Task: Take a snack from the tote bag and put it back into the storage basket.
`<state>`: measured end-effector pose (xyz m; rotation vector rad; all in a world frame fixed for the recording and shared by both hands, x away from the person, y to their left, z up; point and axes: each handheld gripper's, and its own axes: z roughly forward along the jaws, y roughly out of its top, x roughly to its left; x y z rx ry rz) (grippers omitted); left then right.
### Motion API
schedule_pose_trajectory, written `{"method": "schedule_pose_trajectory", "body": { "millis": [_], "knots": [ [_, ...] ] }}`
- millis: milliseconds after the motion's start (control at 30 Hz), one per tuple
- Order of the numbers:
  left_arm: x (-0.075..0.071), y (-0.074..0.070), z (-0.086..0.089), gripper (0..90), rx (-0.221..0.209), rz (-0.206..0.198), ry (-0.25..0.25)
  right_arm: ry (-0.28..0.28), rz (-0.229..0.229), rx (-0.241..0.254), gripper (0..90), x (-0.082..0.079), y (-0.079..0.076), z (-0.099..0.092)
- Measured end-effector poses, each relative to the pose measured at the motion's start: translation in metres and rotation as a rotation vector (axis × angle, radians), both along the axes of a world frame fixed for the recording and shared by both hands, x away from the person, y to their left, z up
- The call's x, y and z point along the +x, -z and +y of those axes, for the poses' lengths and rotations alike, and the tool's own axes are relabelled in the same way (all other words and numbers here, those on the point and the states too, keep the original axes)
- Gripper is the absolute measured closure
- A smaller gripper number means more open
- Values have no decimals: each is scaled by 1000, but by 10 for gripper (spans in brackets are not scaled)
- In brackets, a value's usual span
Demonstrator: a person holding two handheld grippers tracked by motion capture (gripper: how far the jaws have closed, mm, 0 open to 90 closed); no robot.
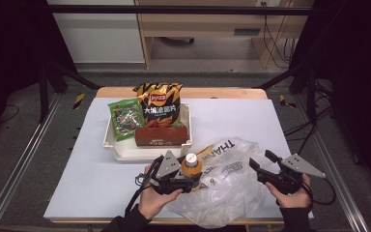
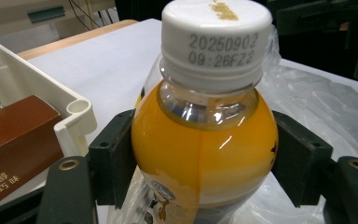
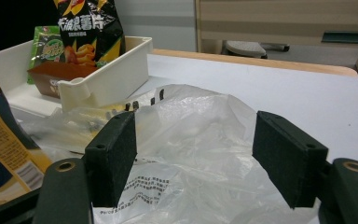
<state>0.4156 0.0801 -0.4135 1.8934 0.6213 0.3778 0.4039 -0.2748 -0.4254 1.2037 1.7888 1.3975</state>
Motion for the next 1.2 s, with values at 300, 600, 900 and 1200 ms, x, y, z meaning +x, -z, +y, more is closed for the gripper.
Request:
{"method": "schedule_pose_trajectory", "body": {
  "millis": [300,600,900,1200],
  "knots": [
    [-9,-32,18,298,-74,-16,-25,8,-1,7,310,-1,-1,-2],
    [-5,-53,45,298,-108,-26,-89,11,-3,9,310,-1,-2,-2],
    [5,-68,85,298,-97,-59,-193,19,-8,6,303,-1,-2,-3],
    [18,-63,117,299,-54,-65,-282,24,-6,5,300,-1,-2,-4]
  ]
}}
